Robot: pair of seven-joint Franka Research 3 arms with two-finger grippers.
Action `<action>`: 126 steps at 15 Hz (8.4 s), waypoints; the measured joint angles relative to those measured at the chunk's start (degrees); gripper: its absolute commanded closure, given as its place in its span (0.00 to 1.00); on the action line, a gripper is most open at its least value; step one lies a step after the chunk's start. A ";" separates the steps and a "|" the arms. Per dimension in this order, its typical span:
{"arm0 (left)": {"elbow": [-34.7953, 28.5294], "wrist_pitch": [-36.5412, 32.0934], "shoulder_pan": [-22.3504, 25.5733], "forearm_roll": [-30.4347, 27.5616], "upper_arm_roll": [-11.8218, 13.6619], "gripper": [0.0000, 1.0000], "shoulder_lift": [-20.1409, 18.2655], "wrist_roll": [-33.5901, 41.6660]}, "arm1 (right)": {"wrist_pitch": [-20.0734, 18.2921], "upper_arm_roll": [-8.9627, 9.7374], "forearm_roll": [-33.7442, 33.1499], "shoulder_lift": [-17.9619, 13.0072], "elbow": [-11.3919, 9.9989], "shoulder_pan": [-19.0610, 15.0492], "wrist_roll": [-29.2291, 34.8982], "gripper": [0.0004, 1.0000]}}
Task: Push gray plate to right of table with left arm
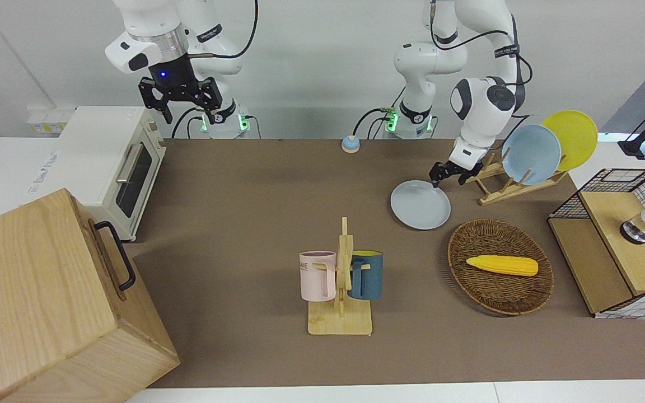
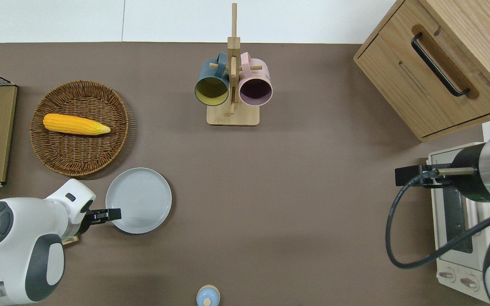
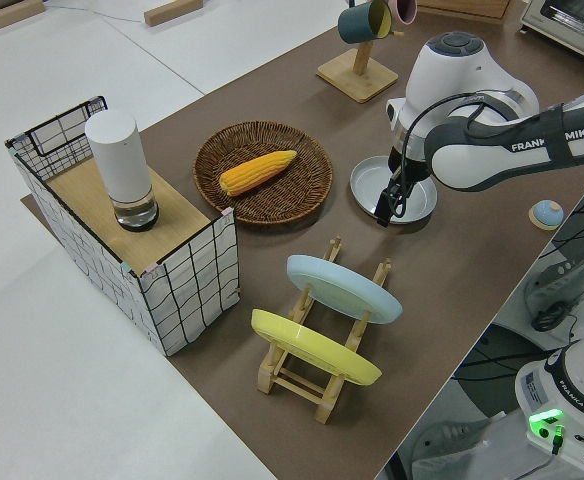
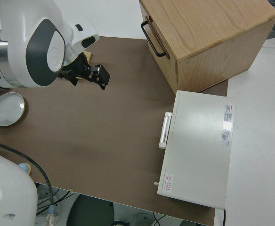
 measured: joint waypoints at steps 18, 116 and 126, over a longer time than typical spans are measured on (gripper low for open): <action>-0.68 8.48 -0.12 -0.83 -0.18 0.75 6.28 0.00 | 0.00 0.00 0.00 0.00 0.00 0.00 0.00 0.00; 24.04 -5.03 -37.51 -15.41 -3.04 0.01 17.30 -52.37 | 0.00 0.00 0.00 0.00 0.00 0.00 0.00 0.00; 28.29 -21.28 -31.78 -9.70 9.89 0.01 13.82 -32.74 | 0.00 0.00 0.00 0.00 0.00 0.00 0.00 0.00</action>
